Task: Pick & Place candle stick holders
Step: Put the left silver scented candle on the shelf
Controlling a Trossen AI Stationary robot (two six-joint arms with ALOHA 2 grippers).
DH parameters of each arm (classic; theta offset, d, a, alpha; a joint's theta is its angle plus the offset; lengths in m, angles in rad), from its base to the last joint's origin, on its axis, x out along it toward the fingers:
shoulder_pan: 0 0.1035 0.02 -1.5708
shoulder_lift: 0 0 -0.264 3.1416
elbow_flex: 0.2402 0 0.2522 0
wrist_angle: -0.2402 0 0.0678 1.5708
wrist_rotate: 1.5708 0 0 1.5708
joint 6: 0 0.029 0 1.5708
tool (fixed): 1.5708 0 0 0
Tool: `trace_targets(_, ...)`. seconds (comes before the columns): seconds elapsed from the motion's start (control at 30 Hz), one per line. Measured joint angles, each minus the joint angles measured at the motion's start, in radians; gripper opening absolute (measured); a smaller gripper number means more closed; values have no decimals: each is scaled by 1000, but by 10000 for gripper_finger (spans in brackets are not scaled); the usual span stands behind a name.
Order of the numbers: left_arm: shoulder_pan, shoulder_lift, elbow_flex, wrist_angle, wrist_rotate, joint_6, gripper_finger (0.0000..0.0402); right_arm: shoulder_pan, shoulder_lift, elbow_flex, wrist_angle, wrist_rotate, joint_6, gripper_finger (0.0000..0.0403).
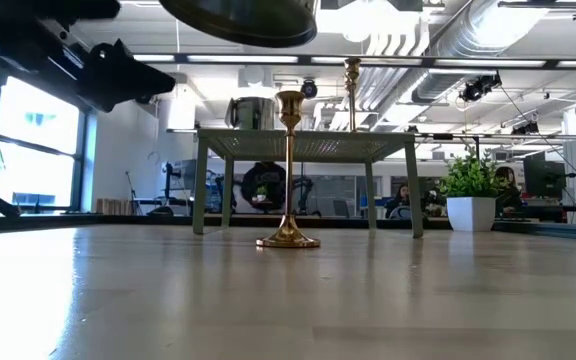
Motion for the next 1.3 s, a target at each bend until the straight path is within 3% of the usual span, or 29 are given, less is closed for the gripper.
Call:
trace_targets(0.3,-1,5,25,-9,50,178,392,-9,0,0,3,-8,0,361)
trace_targets(0.53,-1,110,133,-11,149,227,392,-23,0,0,7,-11,-3,361)
trace_targets(0.9,0,232,264,-10,52,251,392,-27,0,-1,9,-13,-2,361)
trace_targets(1.3,0,296,326,-8,46,227,392,-27,0,-2,9,-15,0,361)
